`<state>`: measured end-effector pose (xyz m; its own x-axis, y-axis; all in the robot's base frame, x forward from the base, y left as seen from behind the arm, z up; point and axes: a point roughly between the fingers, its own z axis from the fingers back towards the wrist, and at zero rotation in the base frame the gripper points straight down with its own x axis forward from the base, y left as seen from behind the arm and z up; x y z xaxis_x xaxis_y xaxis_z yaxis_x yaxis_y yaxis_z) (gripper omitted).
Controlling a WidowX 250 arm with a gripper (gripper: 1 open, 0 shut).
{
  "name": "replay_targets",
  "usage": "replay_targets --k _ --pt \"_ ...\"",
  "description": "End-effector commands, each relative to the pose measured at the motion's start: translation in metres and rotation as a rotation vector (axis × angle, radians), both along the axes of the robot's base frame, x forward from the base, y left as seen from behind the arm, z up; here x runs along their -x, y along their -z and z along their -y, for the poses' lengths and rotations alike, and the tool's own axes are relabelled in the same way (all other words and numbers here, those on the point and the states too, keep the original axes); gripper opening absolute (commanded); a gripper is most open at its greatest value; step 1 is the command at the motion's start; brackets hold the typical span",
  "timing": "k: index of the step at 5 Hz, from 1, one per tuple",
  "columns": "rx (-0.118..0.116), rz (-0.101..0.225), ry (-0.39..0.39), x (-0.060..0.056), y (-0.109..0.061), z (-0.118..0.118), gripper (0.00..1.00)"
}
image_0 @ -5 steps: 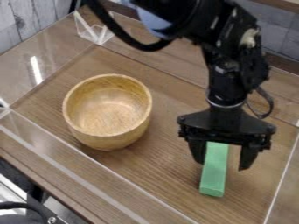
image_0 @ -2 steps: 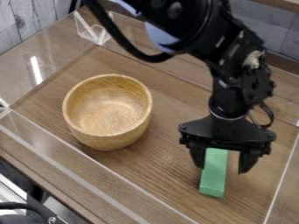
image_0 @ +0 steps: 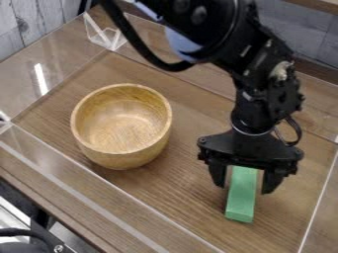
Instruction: Put green object into wooden bowl
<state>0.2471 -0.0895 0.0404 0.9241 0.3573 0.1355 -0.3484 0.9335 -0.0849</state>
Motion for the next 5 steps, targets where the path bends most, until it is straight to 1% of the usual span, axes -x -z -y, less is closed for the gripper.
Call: replay_targets --k 1,2,3,4,5 --pt "0.0 0.038 -0.03 -0.012 -0.013 0.019 1.0" --pt "0.011 0.035 -0.056 -0.022 -0.016 0.031 1.0" --pt "0.01 0.036 0.035 -0.024 -0.008 0.017 1.0" --pt "0.011 0.034 0.105 -0.024 -0.002 0.004 1.0" --pt "0.007 0.03 0.161 -0.031 0.0 0.002 0.0"
